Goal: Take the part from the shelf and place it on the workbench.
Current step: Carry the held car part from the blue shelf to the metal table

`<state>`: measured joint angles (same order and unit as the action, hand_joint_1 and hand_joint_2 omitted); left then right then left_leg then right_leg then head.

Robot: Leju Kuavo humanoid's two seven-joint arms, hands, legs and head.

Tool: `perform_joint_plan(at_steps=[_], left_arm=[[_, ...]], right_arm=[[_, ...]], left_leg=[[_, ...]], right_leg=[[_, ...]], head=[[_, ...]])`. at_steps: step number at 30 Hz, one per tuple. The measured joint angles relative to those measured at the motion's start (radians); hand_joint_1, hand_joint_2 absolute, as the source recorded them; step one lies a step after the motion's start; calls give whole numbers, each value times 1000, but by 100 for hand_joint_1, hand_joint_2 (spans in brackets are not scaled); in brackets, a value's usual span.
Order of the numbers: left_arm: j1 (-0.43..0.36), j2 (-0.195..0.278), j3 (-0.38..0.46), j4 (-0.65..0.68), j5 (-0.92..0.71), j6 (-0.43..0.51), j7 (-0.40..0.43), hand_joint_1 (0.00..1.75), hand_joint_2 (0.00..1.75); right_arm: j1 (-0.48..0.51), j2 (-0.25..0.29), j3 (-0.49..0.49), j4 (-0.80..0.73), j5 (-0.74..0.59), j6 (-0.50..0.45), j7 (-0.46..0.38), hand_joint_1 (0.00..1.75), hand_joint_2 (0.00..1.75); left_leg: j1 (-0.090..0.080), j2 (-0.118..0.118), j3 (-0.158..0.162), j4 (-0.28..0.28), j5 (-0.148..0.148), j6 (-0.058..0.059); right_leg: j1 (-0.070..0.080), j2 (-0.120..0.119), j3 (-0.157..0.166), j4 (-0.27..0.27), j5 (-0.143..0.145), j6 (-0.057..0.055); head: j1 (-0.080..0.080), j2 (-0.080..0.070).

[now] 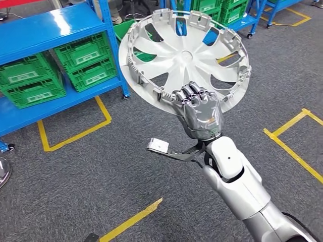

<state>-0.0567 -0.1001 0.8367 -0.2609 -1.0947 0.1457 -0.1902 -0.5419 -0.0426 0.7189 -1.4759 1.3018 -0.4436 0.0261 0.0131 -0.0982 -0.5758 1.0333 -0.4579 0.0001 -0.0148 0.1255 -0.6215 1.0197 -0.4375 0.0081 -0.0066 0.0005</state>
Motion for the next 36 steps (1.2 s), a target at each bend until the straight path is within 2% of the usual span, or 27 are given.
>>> perform_joint_plan(at_steps=[2, 3, 5, 6, 7, 8, 9, 10, 11, 12, 14, 15, 17, 18, 20, 22, 23, 24, 25, 26, 27, 29, 30, 31, 33, 34, 36], left_arm=[[-3, -1, -3, 0, -1, 0, 0, 0, 175], [-5, -1, -6, 0, -1, 0, 0, 0, 175], [-8, -1, -10, 0, -4, 1, -1, 0, 175], [-7, 0, -12, 0, -6, 1, 0, 0, 175], [-5, 0, -13, 0, -8, 2, 1, 0, 175], [-3, 0, -15, 0, -10, 2, 3, 0, 175], [-2, 1, -17, 0, -11, 2, 5, 0, 175], [-3, 1, -19, 0, -12, 3, 6, 0, 175], [-4, 0, -22, 0, -14, 3, 7, 0, 175], [-5, 0, -24, 0, -15, 3, 8, 0, 175], [-7, 0, -29, 0, -18, 3, 9, 0, 175], [-7, 0, -32, 0, -20, 4, 10, 0, 175], [-7, 1, -39, 0, -24, 4, 11, 0, 175], [-9, 1, -42, 0, -26, 4, 12, 0, 175], [-11, 1, -47, 0, -29, 4, 13, 0, 175], [-11, 0, -50, 0, -29, 4, 14, 0, 175], [-10, 0, -50, 0, -29, 4, 16, 0, 175], [-9, 0, -52, 0, -29, 4, 18, 0, 175], [-9, 0, -53, 0, -29, 4, 19, 0, 175], [-10, 0, -55, 0, -29, 4, 21, 0, 175], [-11, 0, -57, 0, -29, 4, 22, 0, 175], [-13, 1, -61, 0, -29, 4, 24, 0, 175], [-14, 1, -63, 0, -29, 3, 25, 0, 175], [-16, 1, -64, 0, -29, 3, 26, 0, 175], [-19, -1, -67, 0, -29, 2, 27, 0, 175], [-22, -2, -69, 0, -29, 2, 28, 0, 175], [-23, -2, -72, 0, -29, 1, 28, 0, 175]], right_arm=[[0, -3, -5, -5, 2, -4, 0, 175, 175], [1, -5, -8, -8, 2, -5, 0, 175, 175], [1, -10, -12, -10, 3, -6, 0, 175, 175], [2, -11, -13, -11, 2, -6, 1, 175, 175], [2, -12, -13, -11, 3, -6, 1, 175, 175], [3, -13, -14, -11, 2, -6, 1, 175, 175], [4, -15, -15, -11, 2, -6, 2, 175, 175], [5, -17, -17, -11, 2, -6, 4, 175, 175], [6, -20, -20, -11, 1, -5, 5, 175, 175], [6, -21, -23, -11, 1, -5, 7, 175, 175], [4, -22, -27, -11, 0, -5, 10, 175, 175], [4, -23, -29, -12, 0, -4, 11, 175, 175], [6, -26, -33, -12, 0, -1, 13, 175, 175], [8, -28, -35, -11, 0, 1, 14, 175, 175], [9, -30, -37, -11, 0, 7, 18, 175, 175], [12, -31, -38, -11, 0, 12, 22, 175, 175], [14, -31, -38, -11, 0, 13, 22, 175, 175], [16, -31, -38, -11, 0, 15, 23, 175, 175], [18, -31, -37, -11, 0, 17, 24, 175, 175], [20, -31, -37, -11, 0, 19, 25, 175, 175], [20, -32, -37, -11, 0, 21, 27, 175, 175], [20, -32, -38, -11, 0, 24, 30, 175, 175], [19, -32, -38, -11, 0, 25, 32, 175, 175], [19, -32, -39, -12, 0, 26, 33, 175, 175], [21, -35, -42, -12, 0, 27, 33, 175, 175], [23, -38, -43, -13, -1, 28, 34, 175, 175], [24, -42, -44, -13, -2, 31, 34, 175, 175]], left_leg=[[-1, 19, 2, -14, -6, 5], [1, 34, 3, -22, -6, 7], [4, 64, 5, -35, -2, 12], [2, 79, 6, -37, -1, 14], [-1, 94, 6, -37, -1, 16], [-3, 110, 5, -36, -1, 16], [-4, 127, 5, -36, -1, 17], [-5, 142, 5, -36, -1, 17], [-6, 155, 5, -36, -2, 16], [-7, 168, 6, -35, -3, 15], [-13, 189, 5, -32, -6, 8], [-16, 199, 4, -30, -7, 4], [-19, 219, 4, -28, -7, -4], [-17, 218, 5, -26, -11, -9], [-12, 176, -11, 19, -49, -18], [-8, 121, -58, 137, -117, -23], [-8, 111, -85, 202, -144, -24], [-8, 107, -103, 243, -153, -23], [-8, 105, -107, 252, -142, -22], [-8, 100, -94, 222, -114, -19], [-7, 87, -67, 162, -74, -14], [-5, 39, -15, 44, -18, -4], [-4, 22, 0, 10, -10, 0], [-4, 17, 5, -4, -14, 3], [-3, 38, 8, -18, -17, 7], [-2, 51, 9, -25, -15, 10], [1, 78, 12, -36, -9, 16]], right_leg=[[-4, 25, -14, 0, 9, 15], [-4, 20, -23, 3, 8, 21], [2, -35, -56, 54, -24, 29], [3, -74, -84, 109, -54, 31], [3, -101, -114, 176, -86, 33], [3, -114, -140, 234, -107, 35], [3, -120, -152, 266, -114, 36], [3, -123, -145, 261, -103, 36], [3, -129, -118, 218, -78, 35], [4, -143, -77, 150, -49, 33], [13, -180, -8, 32, -19, 23], [17, -189, 7, 5, -17, 17], [19, -174, 5, -2, -16, 3], [18, -163, 4, -3, -14, -2], [12, -142, 3, -6, -8, -11], [10, -119, 2, -6, -5, -16], [10, -106, 1, -6, -4, -18], [11, -91, 1, -6, -3, -19], [12, -75, 1, -5, -2, -19], [12, -60, 1, -4, -1, -18], [12, -45, 2, -4, 0, -17], [11, -20, -1, -2, 2, -12], [10, -8, -5, 0, 5, -7], [7, 3, -12, 1, 9, -1], [4, 20, -25, 1, 15, 11], [6, 4, -33, 8, 10, 16], [10, -62, -69, 74, -30, 23]], head=[[-4, 0], [-4, 0], [4, 0], [8, 0], [11, 0], [12, 0], [12, 0], [12, 0], [12, 0], [12, 0], [11, 0], [11, 0], [10, 0], [10, 0], [7, 0], [3, 0], [2, 0], [2, 0], [2, 0], [2, 0], [2, 0], [3, 0], [3, 0], [2, 0], [0, 0], [2, 0], [10, 0]])
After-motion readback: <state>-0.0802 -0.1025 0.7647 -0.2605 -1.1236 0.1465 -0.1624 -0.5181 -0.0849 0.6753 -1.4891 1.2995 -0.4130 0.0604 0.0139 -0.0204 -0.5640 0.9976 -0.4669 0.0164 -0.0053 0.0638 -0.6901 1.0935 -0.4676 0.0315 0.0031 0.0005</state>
